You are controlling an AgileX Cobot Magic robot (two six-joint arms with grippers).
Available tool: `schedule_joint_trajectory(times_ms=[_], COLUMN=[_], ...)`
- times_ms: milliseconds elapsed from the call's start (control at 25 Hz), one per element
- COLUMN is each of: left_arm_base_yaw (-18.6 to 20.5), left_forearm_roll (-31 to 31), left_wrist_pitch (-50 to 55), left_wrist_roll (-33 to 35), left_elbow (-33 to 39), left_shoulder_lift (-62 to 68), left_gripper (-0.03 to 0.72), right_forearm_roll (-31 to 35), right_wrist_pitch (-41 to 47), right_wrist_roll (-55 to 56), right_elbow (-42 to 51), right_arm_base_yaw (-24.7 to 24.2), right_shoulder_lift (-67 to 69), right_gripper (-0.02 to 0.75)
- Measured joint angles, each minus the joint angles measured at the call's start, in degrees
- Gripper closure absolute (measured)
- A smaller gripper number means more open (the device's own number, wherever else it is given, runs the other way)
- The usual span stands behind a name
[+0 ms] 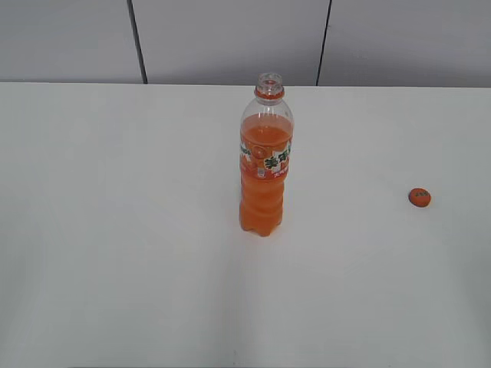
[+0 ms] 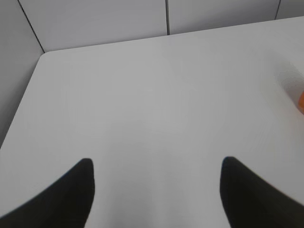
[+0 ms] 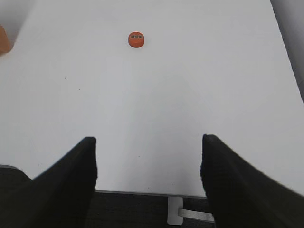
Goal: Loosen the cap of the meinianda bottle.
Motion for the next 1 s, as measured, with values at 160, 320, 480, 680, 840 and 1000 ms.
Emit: schedule_joint_trajectory(times_ms=[160,320,480,680,840,1000], left_arm_base_yaw=[0.00,0.00,0.00,0.00,0.00,0.00], left_forearm_roll=[0.00,0.00,0.00,0.00,0.00,0.00], left_wrist_pitch=[0.00,0.00,0.28,0.19,0.19,0.19], left_wrist_roll=[0.00,0.00,0.00,0.00,0.00,0.00], left_elbow=[0.00,0.00,0.06,0.06,0.06,0.06], left_shoulder_lift=[0.00,-0.10,-1.18,-1.37,-1.37,-1.42], left_gripper=[0.188,0.188,0.189,0.189,0.189,0.189], right_forearm_roll=[0.06,0.14,0.34,0.57,0.63,0.63], right_wrist_pitch=[-0.74,-0.79,-0.74,-0.92,-0.98,-0.98], right_wrist_roll=[0.00,0.00,0.00,0.39,0.49,0.49], right_elbow=[0.19,0.19,0.25,0.25,0.47,0.49], right_arm_base_yaw=[0.00,0.00,0.00,0.00,0.00,0.00], right_shoulder_lift=[0.00,-0.57,-5.37,-5.85,-5.85,-5.85], right_gripper=[0.225,0.225,0.225,0.225,0.225,0.225])
